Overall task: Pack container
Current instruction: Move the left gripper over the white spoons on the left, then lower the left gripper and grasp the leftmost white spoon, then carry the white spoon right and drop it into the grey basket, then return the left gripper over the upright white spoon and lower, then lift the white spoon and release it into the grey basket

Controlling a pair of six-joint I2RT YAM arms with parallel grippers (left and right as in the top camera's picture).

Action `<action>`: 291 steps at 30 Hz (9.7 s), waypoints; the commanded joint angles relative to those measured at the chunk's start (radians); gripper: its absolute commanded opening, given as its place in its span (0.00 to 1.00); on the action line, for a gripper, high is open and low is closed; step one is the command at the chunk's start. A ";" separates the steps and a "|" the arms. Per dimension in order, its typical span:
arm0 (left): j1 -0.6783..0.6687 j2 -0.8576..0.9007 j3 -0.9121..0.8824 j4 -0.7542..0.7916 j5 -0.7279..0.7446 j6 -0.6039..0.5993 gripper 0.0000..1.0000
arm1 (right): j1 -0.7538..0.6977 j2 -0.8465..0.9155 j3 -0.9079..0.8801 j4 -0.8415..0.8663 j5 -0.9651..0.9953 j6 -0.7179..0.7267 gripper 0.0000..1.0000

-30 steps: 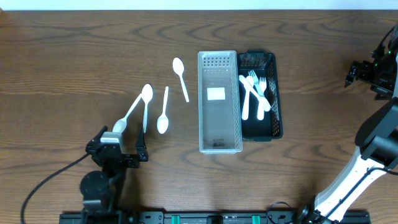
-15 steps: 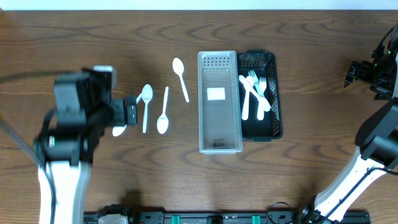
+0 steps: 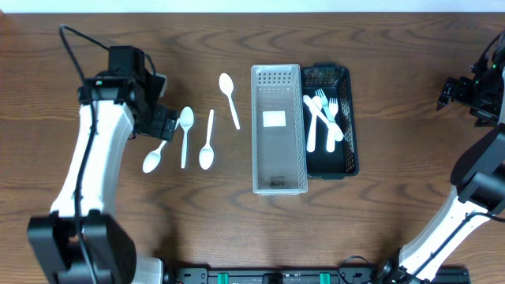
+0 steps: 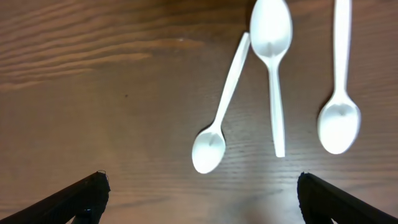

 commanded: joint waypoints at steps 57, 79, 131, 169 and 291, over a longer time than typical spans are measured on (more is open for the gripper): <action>0.124 0.374 0.005 0.102 0.142 0.102 0.98 | 0.002 -0.006 0.000 0.000 0.000 -0.014 0.99; 0.110 0.375 0.005 0.108 0.146 0.101 0.98 | 0.002 -0.006 0.000 0.000 0.000 -0.014 0.99; 0.097 0.401 -0.016 0.101 0.117 0.021 0.06 | 0.002 -0.006 0.000 0.000 0.000 -0.014 0.99; -0.442 0.052 0.422 -0.181 0.235 -0.695 0.06 | 0.002 -0.006 0.000 0.000 0.000 -0.014 0.99; -0.076 0.379 -0.053 0.190 0.106 -0.320 0.72 | 0.003 -0.006 0.000 0.000 0.000 -0.014 0.99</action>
